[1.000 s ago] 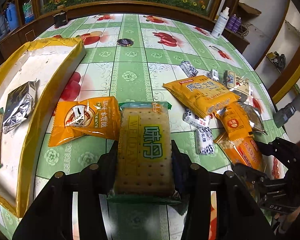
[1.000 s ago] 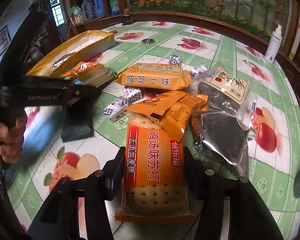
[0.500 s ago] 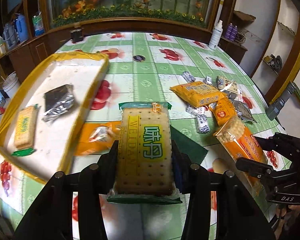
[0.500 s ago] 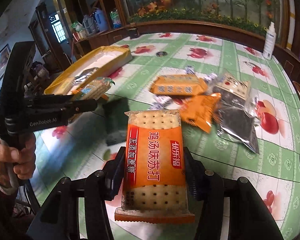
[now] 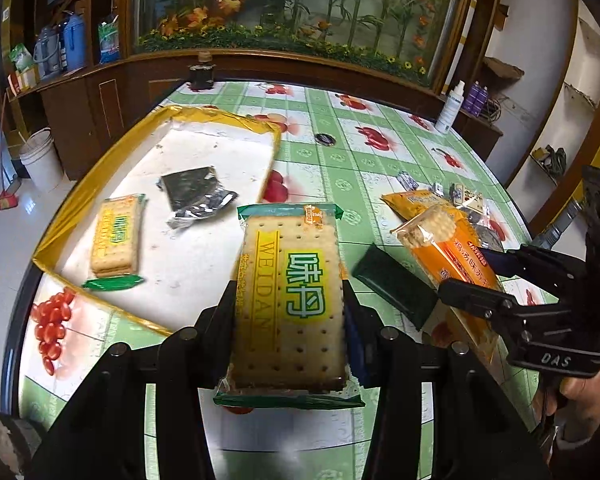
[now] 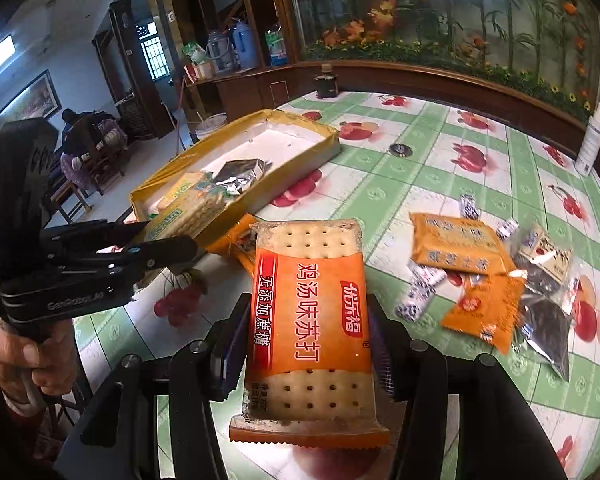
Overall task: Organize snacks
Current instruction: 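Carry both held cracker packs over the tray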
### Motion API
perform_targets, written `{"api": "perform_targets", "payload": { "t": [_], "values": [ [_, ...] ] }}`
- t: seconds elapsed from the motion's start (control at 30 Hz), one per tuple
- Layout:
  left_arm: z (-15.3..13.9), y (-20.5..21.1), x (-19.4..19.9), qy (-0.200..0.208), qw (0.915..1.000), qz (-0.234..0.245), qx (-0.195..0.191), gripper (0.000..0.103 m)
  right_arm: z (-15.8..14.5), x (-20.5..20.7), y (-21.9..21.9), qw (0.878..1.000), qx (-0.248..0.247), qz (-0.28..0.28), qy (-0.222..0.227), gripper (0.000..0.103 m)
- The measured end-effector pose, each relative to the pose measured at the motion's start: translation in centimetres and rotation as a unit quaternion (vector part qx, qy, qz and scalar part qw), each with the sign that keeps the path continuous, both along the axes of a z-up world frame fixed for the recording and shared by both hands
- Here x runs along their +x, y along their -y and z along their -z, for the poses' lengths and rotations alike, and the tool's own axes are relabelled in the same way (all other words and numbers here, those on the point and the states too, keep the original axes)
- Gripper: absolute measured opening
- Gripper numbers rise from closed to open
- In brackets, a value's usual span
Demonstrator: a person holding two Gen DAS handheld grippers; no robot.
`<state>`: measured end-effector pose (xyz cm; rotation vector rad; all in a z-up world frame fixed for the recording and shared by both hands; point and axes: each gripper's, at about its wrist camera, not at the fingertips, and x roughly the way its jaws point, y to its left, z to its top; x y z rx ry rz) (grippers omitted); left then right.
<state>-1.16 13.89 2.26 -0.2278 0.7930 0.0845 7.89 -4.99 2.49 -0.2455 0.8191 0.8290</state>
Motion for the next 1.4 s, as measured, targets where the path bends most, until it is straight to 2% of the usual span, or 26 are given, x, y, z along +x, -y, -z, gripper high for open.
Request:
{"api": "perform_targets", "payload": {
  "t": [0.33, 0.57, 0.83, 1.07, 1.23, 1.33, 1.4],
  "values": [
    [0.2, -6.1, 0.5, -0.004, 0.998, -0.063, 0.002, 0.045, -0.4, 1.5, -4.5, 1.0, 0.021, -0.017, -0.007, 0.054],
    [0.5, -8.3, 1.3, -0.006, 0.9958, -0.092, 0.006, 0.045, -0.6, 2.7, -8.7, 0.999, 0.032, -0.041, -0.01, 0.054],
    [1.5, -10.7, 4.9, -0.03, 0.9926, -0.117, 0.014, 0.045, -0.7, 6.3, -14.3, 0.996, 0.06, -0.052, -0.031, 0.054],
    [3.2, -13.5, 9.1, -0.065, 0.987, -0.146, 0.018, 0.045, 1.8, 11.9, -20.7, 0.997, 0.044, -0.036, -0.046, 0.054],
    [4.5, -14.2, 10.1, -0.082, 0.9846, -0.154, 0.015, 0.045, 3.7, 14.5, -22.8, 0.998, 0.029, -0.024, -0.054, 0.055],
    [4.5, -13.7, 10.3, -0.088, 0.9842, -0.149, 0.036, 0.045, 4.4, 15.4, -23.5, 0.998, 0.021, -0.022, -0.053, 0.055],
    [4.5, -13.4, 10.5, -0.093, 0.9845, -0.142, 0.043, 0.053, 4.9, 15.8, -23.8, 0.998, 0.012, -0.021, -0.06, 0.055]
  ]
}}
